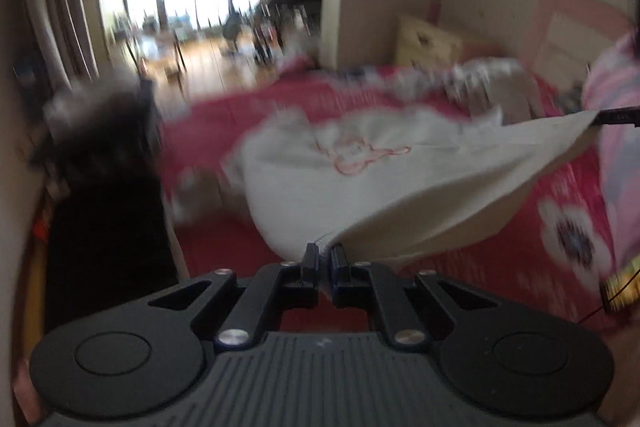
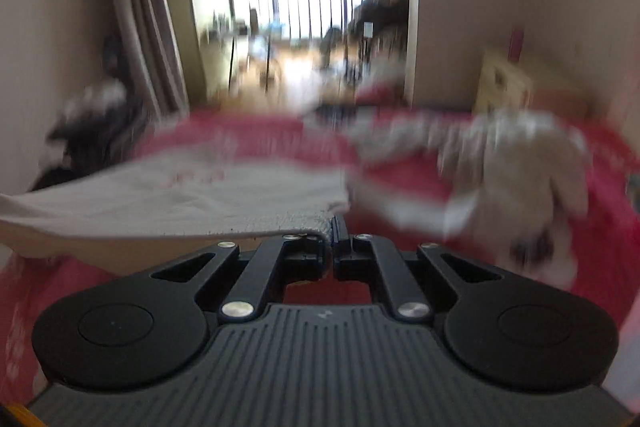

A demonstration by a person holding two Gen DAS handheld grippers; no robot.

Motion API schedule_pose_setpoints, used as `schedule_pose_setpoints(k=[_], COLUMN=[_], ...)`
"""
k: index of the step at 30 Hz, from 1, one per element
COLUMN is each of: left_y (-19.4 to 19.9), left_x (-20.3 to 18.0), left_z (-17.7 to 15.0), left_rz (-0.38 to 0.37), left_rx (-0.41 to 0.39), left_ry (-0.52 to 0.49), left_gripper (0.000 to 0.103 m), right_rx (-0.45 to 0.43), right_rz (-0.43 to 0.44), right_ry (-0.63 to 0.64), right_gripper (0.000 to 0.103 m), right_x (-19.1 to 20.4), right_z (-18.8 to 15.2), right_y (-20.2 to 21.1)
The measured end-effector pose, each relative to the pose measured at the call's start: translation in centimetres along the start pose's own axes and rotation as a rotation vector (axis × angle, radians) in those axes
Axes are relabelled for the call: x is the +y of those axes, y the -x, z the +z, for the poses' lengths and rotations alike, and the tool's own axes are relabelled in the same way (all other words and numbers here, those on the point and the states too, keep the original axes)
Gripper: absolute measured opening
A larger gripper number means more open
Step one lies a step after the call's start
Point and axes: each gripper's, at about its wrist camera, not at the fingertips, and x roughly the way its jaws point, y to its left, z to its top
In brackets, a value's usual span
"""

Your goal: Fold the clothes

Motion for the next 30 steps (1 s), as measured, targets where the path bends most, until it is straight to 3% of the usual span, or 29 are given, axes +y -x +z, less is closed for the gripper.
schedule_pose_setpoints(k=[3,6,10,12,14,17,22,25,27,30], left_y=[-5.3,-10.8,-13.0,-12.3,-11.1,-9.3,-8.3,-8.0,-8.6,-10.7], left_x=[1.1,0.5,-0.7,-0.5,0.0,1.4,2.8,2.0,0.9,-1.5], left_z=[-5.6,-11.2,-16.1,-16.9,-17.2,-17.0,-12.5,-9.5,-7.2,-4.1], left_rz=[-0.073,-0.076,-0.024,-0.03,-0.024,0.0,0.085,0.086,0.064,0.01], left_rx=[0.184,0.338,0.431,0.43,0.411,0.374,0.274,0.212,0.171,0.138], left_ry=[0.023,-0.01,-0.109,-0.105,-0.09,-0.05,-0.019,-0.05,-0.088,-0.139], left_gripper=[0.006,0.004,0.005,0.015,0.028,0.034,0.04,0.045,0.048,0.05], right_rx=[0.213,0.41,0.546,0.545,0.534,0.542,0.583,0.581,0.565,0.486], right_rz=[0.014,0.004,-0.057,-0.064,-0.075,-0.075,-0.035,-0.086,-0.112,-0.082], right_ry=[-0.041,-0.064,0.04,0.08,0.147,0.247,0.364,0.397,0.364,0.186], right_gripper=[0.002,0.002,0.005,0.016,0.033,0.046,0.052,0.052,0.052,0.052], right_x=[1.0,1.5,1.9,2.2,3.0,3.7,4.6,4.4,3.3,1.4], right_z=[-6.7,-13.2,-18.7,-19.0,-18.4,-16.8,-13.7,-12.7,-11.6,-10.5], right_y=[-3.9,-8.8,-13.1,-12.8,-11.7,-10.2,-8.6,-8.0,-7.5,-7.4])
